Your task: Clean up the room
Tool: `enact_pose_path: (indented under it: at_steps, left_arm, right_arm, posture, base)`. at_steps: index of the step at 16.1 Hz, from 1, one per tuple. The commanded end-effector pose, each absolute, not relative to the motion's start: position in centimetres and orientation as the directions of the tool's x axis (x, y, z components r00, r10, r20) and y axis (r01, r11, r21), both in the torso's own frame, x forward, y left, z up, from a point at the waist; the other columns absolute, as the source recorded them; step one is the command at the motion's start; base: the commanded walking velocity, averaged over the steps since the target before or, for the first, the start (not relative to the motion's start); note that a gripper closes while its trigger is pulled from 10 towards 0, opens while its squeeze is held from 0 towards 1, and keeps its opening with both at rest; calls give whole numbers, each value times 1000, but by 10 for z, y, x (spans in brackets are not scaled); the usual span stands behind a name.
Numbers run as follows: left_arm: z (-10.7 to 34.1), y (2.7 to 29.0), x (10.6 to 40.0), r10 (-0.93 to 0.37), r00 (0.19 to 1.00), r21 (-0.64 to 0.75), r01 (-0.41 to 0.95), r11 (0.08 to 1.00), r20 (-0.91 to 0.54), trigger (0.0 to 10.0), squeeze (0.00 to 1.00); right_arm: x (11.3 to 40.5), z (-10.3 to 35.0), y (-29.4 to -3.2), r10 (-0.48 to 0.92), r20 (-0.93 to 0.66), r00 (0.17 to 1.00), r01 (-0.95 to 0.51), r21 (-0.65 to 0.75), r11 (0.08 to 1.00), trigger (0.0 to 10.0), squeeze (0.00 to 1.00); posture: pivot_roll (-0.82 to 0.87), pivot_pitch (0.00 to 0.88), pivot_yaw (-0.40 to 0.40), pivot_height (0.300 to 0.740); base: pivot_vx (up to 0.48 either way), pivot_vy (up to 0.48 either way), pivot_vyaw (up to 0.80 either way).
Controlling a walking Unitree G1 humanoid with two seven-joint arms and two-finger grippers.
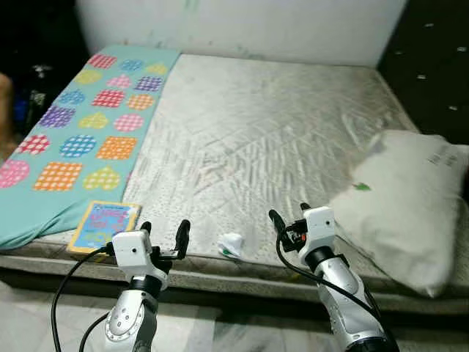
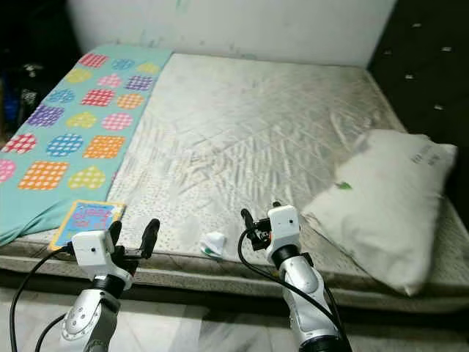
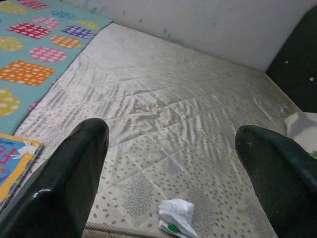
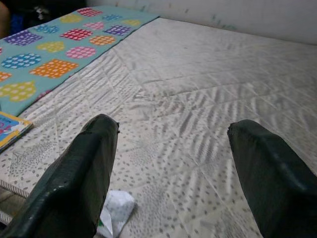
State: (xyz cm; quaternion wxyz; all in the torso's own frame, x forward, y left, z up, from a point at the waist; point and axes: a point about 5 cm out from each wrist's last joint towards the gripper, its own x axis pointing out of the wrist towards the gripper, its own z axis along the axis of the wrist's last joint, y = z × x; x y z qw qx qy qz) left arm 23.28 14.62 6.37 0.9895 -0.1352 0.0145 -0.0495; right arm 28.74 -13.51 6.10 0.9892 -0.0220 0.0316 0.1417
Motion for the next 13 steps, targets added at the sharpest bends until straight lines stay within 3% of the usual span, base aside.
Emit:
enact_pose_path:
  at_steps: [1, 13]
  left_arm:
    - [66, 147, 233, -100, 995, -269, 94, 958, -7, 10000, 0]
    - [65, 146, 233, -110, 994, -264, 102, 959, -14, 10000, 0]
  right_arm:
    - [289, 65, -137, 276, -59, 959, -278, -41, 960, 10000, 0]
    - [289, 63, -138, 262, -66, 963, -265, -41, 963, 10000, 0]
  posture:
    - [99, 47, -40, 740]
    - [98, 44, -33, 740]
  base:
    - [300, 0, 0]
    - [296, 0, 0]
